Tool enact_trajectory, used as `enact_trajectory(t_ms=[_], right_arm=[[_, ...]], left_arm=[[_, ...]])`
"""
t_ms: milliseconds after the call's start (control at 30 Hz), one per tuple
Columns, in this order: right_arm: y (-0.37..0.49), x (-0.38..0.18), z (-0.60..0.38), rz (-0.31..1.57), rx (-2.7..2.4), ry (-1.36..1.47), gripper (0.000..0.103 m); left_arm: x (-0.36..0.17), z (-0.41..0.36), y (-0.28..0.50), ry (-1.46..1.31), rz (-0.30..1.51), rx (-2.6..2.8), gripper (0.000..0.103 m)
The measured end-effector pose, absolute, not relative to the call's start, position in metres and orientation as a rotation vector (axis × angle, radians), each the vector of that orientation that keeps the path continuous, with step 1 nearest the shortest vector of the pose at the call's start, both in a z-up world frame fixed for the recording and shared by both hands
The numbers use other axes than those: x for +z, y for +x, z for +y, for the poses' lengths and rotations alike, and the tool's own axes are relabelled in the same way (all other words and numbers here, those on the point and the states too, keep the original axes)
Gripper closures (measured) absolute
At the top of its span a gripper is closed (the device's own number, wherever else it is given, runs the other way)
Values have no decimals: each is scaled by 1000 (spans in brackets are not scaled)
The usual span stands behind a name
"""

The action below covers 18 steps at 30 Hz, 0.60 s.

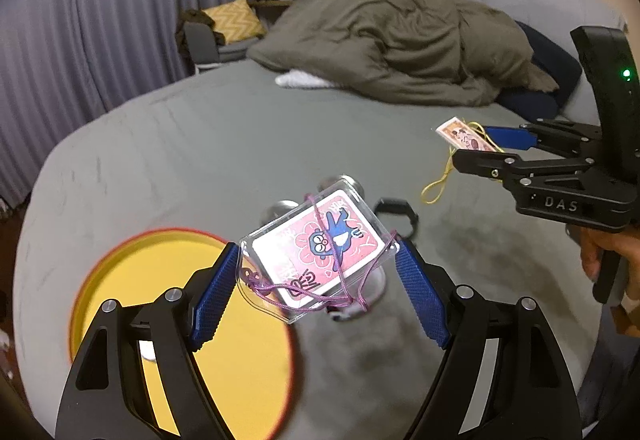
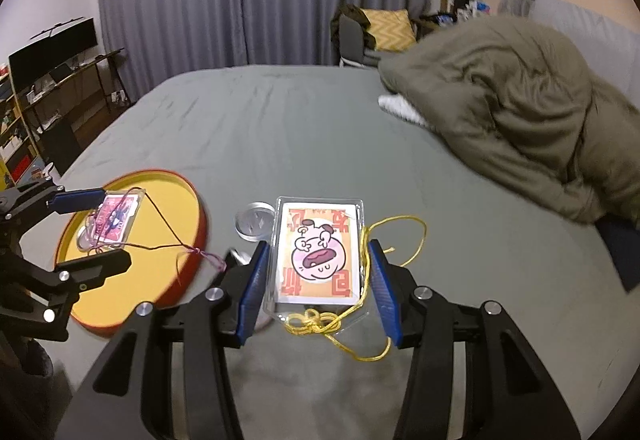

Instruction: Organize jewelry

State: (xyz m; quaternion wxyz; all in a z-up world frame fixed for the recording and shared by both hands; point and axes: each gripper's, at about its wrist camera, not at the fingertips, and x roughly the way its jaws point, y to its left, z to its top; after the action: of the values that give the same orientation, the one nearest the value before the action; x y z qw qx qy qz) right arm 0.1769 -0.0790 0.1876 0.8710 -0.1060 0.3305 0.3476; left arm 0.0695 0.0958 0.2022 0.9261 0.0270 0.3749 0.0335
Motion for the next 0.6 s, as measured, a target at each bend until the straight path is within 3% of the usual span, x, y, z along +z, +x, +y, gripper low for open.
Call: enact_trajectory(t_ms=[333,600], right_arm=[[172,255,-17,594,830,-268,57],[161,253,57,595,951,-306,57]], left_arm=[[239,140,74,10,729,142,26],[233,202,74,-37,743,264,26]])
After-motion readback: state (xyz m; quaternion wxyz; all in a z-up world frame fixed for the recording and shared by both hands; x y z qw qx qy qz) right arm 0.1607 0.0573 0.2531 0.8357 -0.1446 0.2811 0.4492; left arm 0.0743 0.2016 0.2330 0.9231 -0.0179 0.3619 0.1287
